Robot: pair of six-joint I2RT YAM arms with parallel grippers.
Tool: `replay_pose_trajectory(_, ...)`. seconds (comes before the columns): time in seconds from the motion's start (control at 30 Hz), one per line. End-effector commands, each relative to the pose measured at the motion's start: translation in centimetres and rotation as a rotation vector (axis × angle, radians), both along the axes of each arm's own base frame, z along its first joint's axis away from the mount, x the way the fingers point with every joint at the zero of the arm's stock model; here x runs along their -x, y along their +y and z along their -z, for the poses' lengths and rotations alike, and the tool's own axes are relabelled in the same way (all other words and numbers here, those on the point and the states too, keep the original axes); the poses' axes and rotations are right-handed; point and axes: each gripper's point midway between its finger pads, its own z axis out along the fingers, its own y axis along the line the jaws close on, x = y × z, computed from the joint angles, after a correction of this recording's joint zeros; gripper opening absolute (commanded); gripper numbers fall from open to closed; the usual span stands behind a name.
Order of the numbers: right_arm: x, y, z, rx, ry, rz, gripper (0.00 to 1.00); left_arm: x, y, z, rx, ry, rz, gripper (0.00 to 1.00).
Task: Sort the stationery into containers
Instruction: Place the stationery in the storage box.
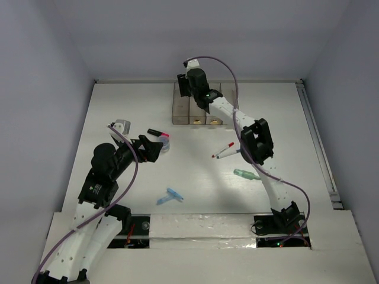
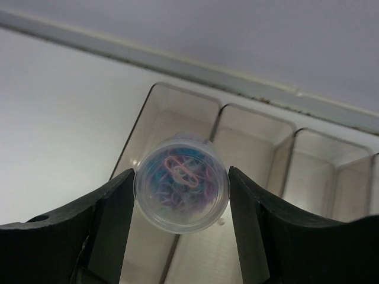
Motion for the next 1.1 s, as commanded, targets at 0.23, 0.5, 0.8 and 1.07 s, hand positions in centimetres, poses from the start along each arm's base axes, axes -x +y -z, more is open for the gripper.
replay_pose_trajectory(0.23, -3.0, -5.4, -5.1, -0.084, -0.103, 0.116, 0.45, -0.1, -0.2, -0.7, 0.012, -0.026, 0.003, 0.99)
replay_pose_trajectory(0.5, -3.5, -5.3, -2.1, -0.064, -0.058, 0.102, 0.45, -0.2, -0.1, -0.5, 0.007, -0.018, 0.001, 0.97)
replay_pose_trajectory(0.8, -3.3, -5.0, -0.2, -0.069, -0.017, 0.094, 0.54, -1.3, 0.8, 0.7, -0.025, 0.044, -0.072, 0.98)
replay_pose_trajectory(1.07, -2.7, -4.4, -3.0, -0.106, -0.028, 0.053, 0.99, -2.7, 1.7, 1.6, -0.074, 0.111, -0.141, 0.99)
